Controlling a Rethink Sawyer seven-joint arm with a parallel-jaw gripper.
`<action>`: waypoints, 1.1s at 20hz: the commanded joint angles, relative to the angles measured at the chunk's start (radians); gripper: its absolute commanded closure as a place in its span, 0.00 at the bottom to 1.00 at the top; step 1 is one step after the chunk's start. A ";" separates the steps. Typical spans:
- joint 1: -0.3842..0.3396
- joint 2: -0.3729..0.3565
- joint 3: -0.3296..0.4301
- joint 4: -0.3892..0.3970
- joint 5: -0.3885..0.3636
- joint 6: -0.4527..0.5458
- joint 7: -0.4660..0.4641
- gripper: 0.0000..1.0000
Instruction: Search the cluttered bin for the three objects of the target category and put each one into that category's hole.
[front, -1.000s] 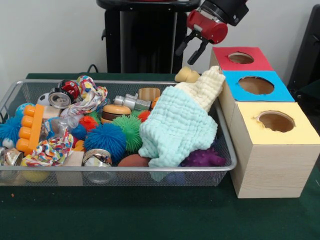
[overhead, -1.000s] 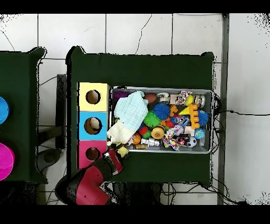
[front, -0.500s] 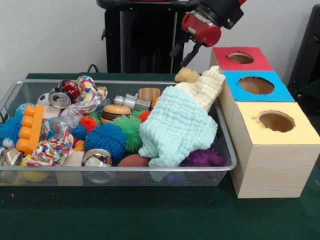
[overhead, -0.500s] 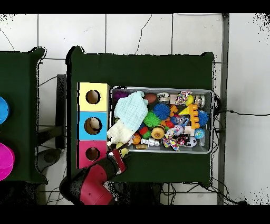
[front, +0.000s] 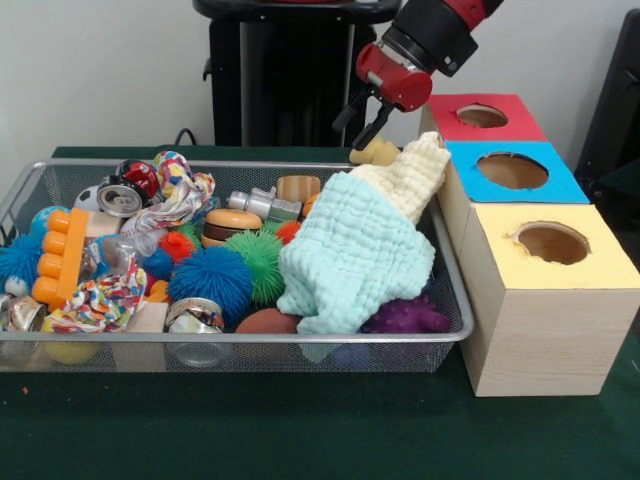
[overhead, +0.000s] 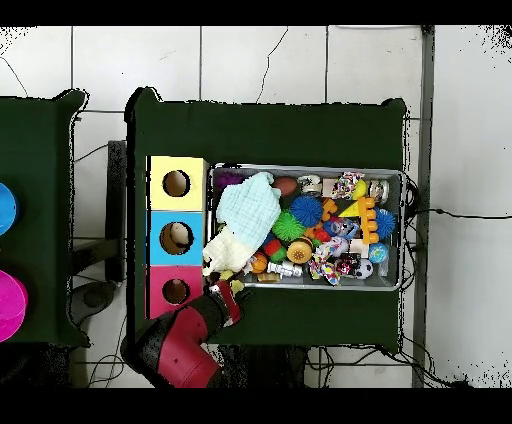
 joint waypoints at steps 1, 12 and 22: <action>0.040 0.076 0.136 -0.068 0.150 0.003 0.299 0.00; 0.188 0.164 0.036 -0.114 0.353 0.157 0.282 0.00; 0.187 0.195 0.085 -0.130 0.428 0.092 0.274 0.00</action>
